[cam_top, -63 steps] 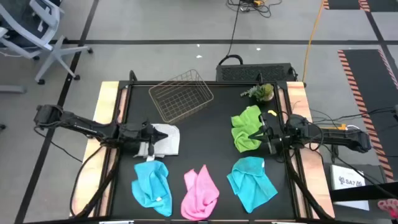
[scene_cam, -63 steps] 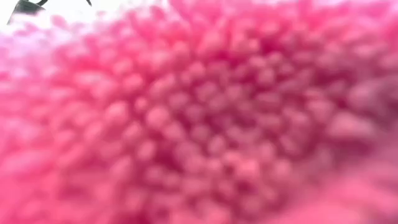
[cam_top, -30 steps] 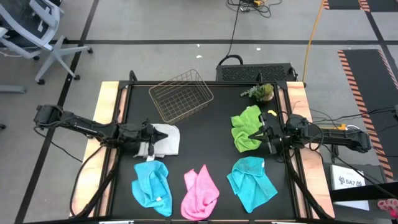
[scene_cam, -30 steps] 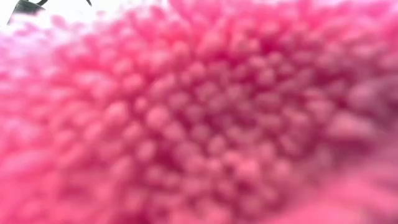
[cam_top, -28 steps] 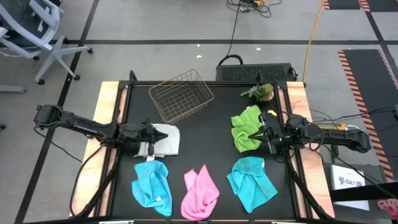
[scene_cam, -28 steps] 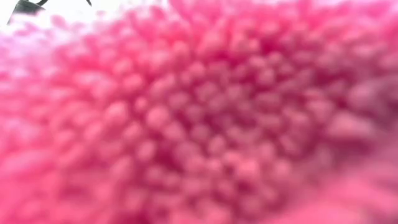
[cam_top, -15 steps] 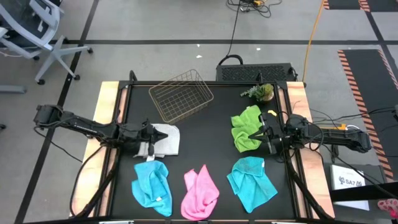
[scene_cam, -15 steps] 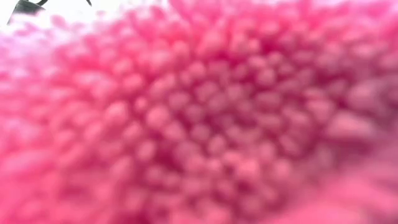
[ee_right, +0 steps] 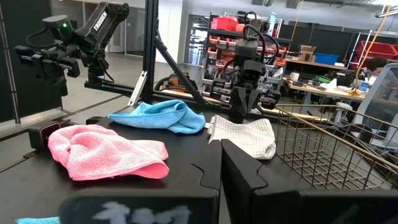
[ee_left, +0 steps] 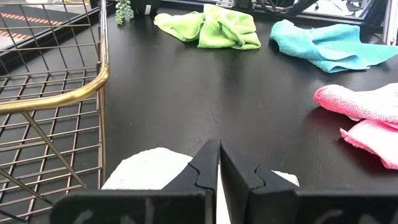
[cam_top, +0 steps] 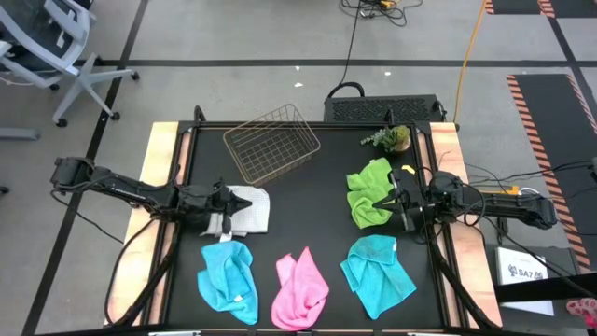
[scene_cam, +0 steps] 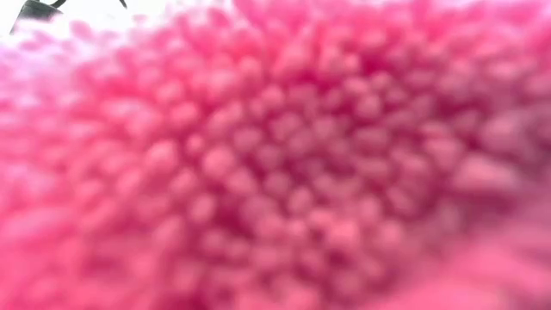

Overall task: Fold microfiber towels
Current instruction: Fold the gray microfiber cloth

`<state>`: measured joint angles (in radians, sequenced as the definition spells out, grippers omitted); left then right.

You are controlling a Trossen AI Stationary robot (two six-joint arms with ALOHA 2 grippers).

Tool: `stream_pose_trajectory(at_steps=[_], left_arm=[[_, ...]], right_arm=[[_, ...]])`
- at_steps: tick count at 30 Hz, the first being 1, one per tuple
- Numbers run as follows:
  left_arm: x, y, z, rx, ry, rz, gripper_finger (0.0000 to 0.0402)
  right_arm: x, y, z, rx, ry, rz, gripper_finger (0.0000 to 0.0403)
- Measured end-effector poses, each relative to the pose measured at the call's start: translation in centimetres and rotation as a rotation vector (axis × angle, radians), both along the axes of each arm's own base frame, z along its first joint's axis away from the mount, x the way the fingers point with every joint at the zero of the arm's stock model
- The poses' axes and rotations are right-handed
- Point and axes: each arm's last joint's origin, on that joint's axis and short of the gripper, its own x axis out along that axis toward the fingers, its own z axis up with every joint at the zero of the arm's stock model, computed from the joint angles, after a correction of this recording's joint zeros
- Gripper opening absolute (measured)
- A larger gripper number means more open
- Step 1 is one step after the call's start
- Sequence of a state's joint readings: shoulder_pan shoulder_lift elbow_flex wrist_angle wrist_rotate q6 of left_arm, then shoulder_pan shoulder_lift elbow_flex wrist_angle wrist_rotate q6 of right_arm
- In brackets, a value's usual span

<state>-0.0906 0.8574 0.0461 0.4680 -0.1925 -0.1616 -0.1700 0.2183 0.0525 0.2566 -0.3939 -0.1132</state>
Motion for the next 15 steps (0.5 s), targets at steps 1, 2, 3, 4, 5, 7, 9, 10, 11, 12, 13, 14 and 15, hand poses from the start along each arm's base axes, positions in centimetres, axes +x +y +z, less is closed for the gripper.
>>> stream_pose_trajectory(at_steps=[1, 2, 3, 4, 5, 7, 9, 10, 11, 12, 13, 14, 15], left_arm=[[0.0, 0.0, 0.0, 0.0, 0.0, 0.0, 0.0017], [0.0, 0.01, 0.01, 0.0, 0.0, 0.0, 0.0017], [0.0, 0.0, 0.0, 0.0, 0.0, 0.0, 0.0017], [0.0, 0.0, 0.0, 0.0, 0.0, 0.0, 0.0017], [0.0, 0.0, 0.0, 0.0, 0.0, 0.0, 0.0017], [0.0, 0.0, 0.01, 0.0, 0.0, 0.0, 0.0017], [0.0, 0.0, 0.0, 0.0, 0.0, 0.0, 0.0017], [0.0, 0.01, 0.0, 0.0, 0.0, 0.0, 0.0017], [0.0, 0.0, 0.0, 0.0, 0.0, 0.0, 0.0017], [0.0, 0.0, 0.0, 0.0, 0.0, 0.0, 0.0017], [0.0, 0.0, 0.0, 0.0, 0.0, 0.0, 0.0017], [0.0, 0.0, 0.01, 0.0, 0.0, 0.0, 0.0017], [0.0, 0.01, 0.0, 0.0, 0.0, 0.0, 0.0017]], right_arm=[[0.0, 0.0, 0.01, -0.001, -0.001, 0.0, 0.0], [0.0, 0.0, 0.02, -0.002, -0.002, 0.0, 0.0], [0.0, 0.0, 0.03, -0.002, -0.003, 0.0, 0.0], [0.0, 0.0, 0.03, -0.002, -0.004, 0.0, 0.0], [0.0, 0.0, 0.05, -0.002, -0.005, 0.0, 0.0], [-0.01, 0.0, 0.08, -0.002, -0.009, 0.0, 0.0], [0.0, 0.0, 0.1, 0.036, -0.001, 0.002, 0.0], [-0.01, 0.0, 0.17, 0.075, 0.0, 0.004, 0.0], [-0.01, 0.0, 0.24, 0.125, 0.004, 0.006, 0.0], [-0.02, 0.0, 0.29, 0.18, 0.012, 0.01, 0.0], [-0.02, 0.0, 0.3, 0.237, 0.024, 0.013, 0.0], [-0.02, 0.0, 0.3, 0.297, 0.038, 0.016, 0.0], [-0.02, 0.0, 0.34, 0.357, 0.048, 0.02, 0.0]])
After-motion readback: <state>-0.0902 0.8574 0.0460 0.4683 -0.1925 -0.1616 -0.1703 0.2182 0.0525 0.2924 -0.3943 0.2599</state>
